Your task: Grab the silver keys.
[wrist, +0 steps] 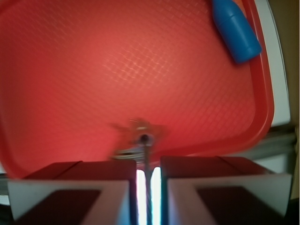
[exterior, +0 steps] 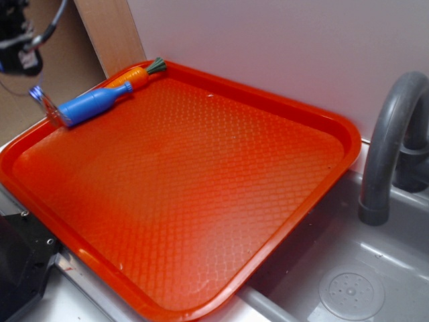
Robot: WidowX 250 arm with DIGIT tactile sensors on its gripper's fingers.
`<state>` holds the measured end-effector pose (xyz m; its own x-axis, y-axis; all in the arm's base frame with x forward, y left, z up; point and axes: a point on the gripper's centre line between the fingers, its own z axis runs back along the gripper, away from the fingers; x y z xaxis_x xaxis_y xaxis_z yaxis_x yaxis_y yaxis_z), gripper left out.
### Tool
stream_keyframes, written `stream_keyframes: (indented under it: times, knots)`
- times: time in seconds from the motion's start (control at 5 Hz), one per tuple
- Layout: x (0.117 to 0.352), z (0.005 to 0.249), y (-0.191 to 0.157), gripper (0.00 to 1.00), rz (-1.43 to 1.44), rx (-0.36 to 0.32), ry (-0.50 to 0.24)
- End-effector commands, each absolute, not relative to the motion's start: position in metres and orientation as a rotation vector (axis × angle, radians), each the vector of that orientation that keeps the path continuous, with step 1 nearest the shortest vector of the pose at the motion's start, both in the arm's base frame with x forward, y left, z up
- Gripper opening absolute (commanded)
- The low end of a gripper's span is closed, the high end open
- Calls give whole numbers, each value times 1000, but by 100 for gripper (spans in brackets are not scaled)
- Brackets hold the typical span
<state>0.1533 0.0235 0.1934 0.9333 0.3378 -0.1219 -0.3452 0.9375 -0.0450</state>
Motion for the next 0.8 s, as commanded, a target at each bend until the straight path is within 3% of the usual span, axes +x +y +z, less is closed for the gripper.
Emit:
stream_keyframes:
  times: [0.0,0.2,0.6]
  knots:
    - [178,223,-9,0,265,-33,-4]
    - [183,234,-18,0,188,-46,-82]
    - [197,228,-23,0,198,-6,-81]
